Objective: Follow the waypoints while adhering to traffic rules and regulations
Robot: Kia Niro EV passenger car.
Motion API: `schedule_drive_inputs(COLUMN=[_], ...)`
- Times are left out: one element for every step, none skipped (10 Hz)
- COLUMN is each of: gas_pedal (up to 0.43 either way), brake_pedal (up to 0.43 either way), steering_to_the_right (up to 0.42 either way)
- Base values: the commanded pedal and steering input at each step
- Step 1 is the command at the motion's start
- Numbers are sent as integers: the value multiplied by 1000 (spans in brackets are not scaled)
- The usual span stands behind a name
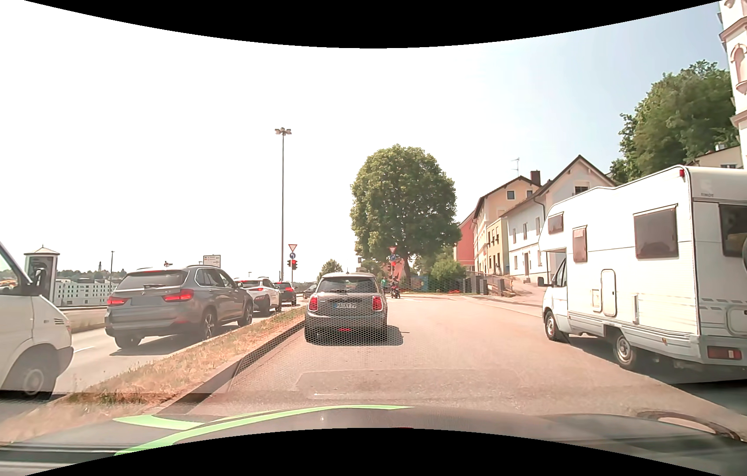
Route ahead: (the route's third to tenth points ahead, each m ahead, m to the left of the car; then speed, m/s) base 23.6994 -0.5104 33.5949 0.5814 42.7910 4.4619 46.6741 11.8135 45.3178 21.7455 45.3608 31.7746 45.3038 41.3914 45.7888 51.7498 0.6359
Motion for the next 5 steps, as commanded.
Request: schedule_drive_inputs(gas_pedal=[287,319,331,350,350], brake_pedal=[0,0,0,0,0], steering_to_the_right=[-7,-8,-8,-8,-9])
